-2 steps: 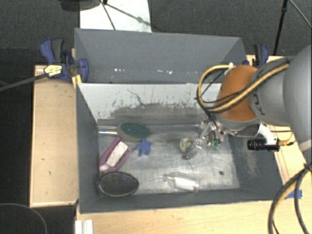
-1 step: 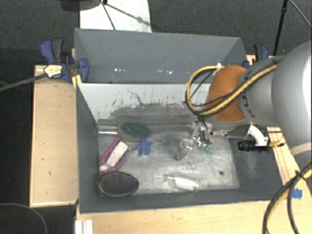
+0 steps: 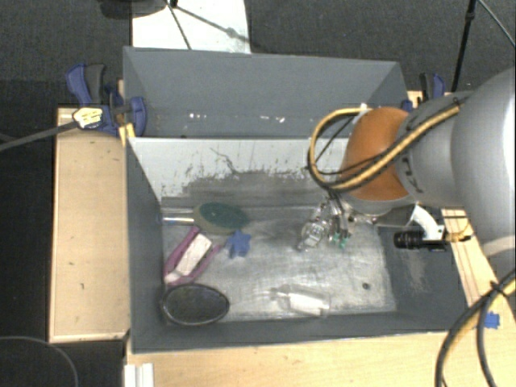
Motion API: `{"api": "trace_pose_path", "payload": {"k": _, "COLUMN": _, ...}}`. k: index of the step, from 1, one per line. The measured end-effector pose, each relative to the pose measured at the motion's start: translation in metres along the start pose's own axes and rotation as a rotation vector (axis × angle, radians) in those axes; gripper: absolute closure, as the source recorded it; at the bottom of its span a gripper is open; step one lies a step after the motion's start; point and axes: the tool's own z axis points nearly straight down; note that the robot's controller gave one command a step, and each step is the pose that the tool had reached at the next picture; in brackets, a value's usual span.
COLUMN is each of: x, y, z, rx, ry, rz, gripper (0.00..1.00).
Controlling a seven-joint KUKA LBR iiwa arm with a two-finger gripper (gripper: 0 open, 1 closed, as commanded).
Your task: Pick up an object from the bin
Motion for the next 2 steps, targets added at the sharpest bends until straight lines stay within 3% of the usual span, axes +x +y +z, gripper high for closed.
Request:
{"api": "trace_pose_path", "payload": {"k": 1, "x": -0.003, "y": 0.001, "z": -0.053, "rx": 0.001, "ry": 0.005, "rz": -0.007, "gripper": 1.00}}
{"api": "trace_pose_path", "payload": {"k": 2, "x": -0.005, "y": 0.002, "z": -0.129, "rx": 0.000, "ry": 0.003, "rz": -0.017, "gripper": 1.00}}
